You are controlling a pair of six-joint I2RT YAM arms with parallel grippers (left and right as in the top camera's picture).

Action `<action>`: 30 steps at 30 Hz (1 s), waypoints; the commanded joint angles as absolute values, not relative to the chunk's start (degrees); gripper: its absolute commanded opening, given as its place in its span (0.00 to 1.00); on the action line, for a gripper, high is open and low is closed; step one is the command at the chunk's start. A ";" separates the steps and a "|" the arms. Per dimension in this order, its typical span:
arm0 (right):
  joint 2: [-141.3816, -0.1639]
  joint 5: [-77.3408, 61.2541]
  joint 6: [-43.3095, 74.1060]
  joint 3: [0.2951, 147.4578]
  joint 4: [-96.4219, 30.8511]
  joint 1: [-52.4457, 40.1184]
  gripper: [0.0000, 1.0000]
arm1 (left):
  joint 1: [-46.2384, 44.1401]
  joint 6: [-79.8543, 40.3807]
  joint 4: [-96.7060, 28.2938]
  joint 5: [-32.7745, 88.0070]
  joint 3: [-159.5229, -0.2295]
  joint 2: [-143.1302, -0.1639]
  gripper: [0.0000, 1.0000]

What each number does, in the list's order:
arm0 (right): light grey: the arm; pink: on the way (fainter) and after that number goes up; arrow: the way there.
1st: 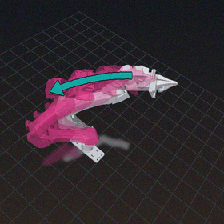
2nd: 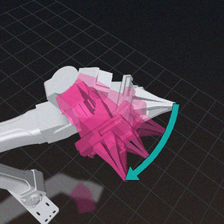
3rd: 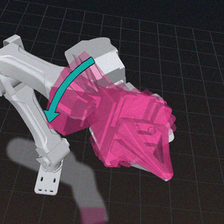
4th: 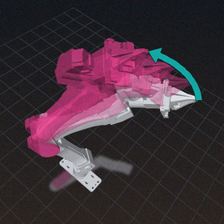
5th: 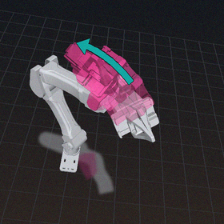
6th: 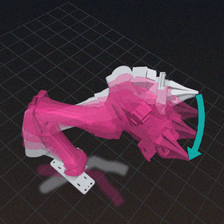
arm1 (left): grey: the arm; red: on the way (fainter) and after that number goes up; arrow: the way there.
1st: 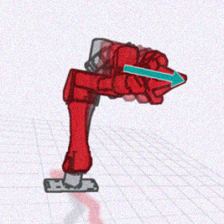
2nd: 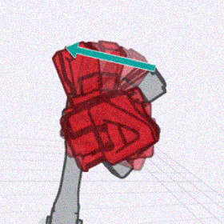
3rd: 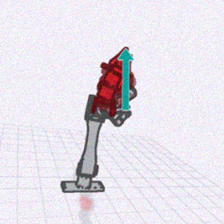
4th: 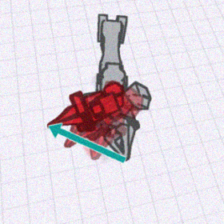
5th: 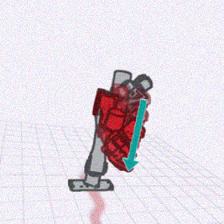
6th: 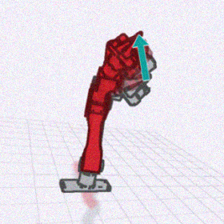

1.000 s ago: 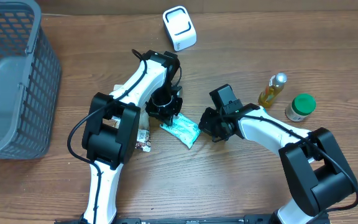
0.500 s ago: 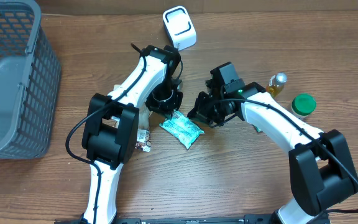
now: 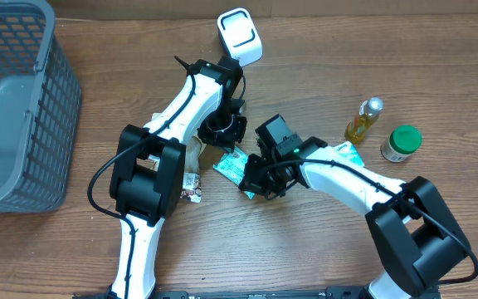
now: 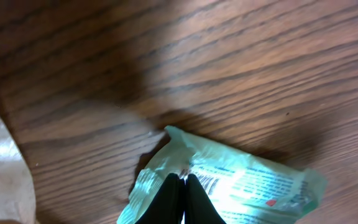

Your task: Scan the item barcode

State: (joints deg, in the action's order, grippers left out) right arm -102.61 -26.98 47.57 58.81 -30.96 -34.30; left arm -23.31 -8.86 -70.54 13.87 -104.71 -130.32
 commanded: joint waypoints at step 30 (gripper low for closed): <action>-100.73 -30.35 44.45 57.54 -26.11 -32.93 0.04 | -20.43 -8.14 -79.37 15.94 -106.45 -126.48 0.04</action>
State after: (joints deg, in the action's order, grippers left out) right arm -102.48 -29.19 47.22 54.57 -26.63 -34.06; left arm -20.01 -9.06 -79.99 15.20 -108.01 -127.90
